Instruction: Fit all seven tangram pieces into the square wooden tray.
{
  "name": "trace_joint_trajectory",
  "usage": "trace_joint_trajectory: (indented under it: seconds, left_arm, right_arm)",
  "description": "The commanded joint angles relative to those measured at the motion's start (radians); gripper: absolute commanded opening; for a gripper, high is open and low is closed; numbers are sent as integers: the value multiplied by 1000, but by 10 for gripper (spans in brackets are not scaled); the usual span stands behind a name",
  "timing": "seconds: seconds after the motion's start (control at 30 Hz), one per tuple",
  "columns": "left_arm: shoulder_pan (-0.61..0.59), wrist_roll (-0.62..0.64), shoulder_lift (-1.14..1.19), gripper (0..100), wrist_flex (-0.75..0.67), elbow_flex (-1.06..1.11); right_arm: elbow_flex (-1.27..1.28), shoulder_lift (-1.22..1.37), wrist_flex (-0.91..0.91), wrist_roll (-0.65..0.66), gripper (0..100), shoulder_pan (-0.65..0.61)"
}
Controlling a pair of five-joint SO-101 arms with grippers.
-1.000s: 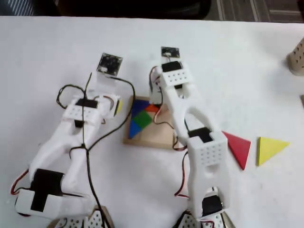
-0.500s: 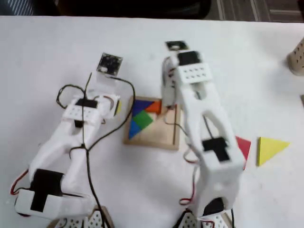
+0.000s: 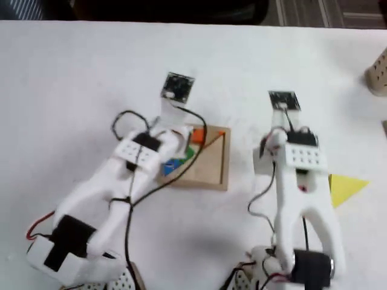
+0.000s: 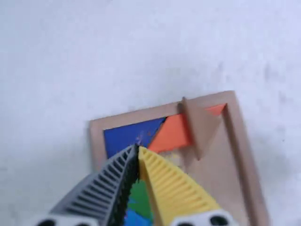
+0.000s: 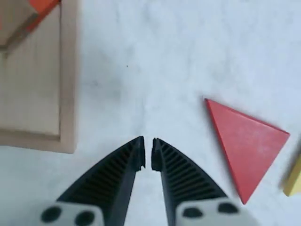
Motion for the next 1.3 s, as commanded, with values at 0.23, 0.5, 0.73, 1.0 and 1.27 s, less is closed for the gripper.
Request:
trace_joint_trajectory:
  seconds: [0.23, 0.5, 0.73, 1.0, 1.27]
  left_arm:
    - [101, 187, 363, 20, 28, -382]
    - [101, 193, 466, 20, 114, -531]
    - [70, 198, 438, 20, 155, -534]
    - [142, 192, 318, 20, 12, -486]
    - [226, 192, 561, 20, 3, -677]
  right_arm:
    - [71, -105, -47, 26, 22, 91]
    - [71, -105, -45, 28, 23, 91]
    - [71, -105, -47, 28, 23, 90]
    - [72, -105, -47, 28, 23, 90]
    - [74, -105, -47, 28, 23, 90]
